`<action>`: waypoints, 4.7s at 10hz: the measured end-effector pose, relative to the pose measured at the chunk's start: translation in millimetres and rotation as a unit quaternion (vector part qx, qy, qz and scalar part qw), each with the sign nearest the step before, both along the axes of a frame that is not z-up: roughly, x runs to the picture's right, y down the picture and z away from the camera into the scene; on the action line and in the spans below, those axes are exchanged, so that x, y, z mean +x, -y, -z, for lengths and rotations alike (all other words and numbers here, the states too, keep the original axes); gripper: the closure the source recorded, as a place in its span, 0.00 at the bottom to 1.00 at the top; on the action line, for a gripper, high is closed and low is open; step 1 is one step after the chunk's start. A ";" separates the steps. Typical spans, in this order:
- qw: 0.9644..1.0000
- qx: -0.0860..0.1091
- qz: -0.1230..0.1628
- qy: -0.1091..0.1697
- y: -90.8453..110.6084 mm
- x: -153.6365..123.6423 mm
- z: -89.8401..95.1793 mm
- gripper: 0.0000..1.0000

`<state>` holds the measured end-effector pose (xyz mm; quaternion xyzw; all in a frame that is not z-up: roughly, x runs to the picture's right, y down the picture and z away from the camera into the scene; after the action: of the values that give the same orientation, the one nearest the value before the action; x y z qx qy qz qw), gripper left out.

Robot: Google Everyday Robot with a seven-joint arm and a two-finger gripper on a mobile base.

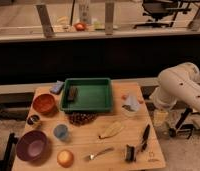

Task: Place banana in plastic cup

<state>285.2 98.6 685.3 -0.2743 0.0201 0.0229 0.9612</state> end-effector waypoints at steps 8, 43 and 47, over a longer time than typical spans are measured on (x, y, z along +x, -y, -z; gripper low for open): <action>0.998 0.000 0.053 0.014 -7.1 -10.7 -6.9 0.20; 0.955 -0.011 0.227 0.190 -45.7 -192.1 -118.3 0.20; 0.954 -0.017 0.219 0.206 -48.7 -190.6 -135.3 0.20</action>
<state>94.7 147.3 820.6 -0.2780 -0.1183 -0.2453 0.9212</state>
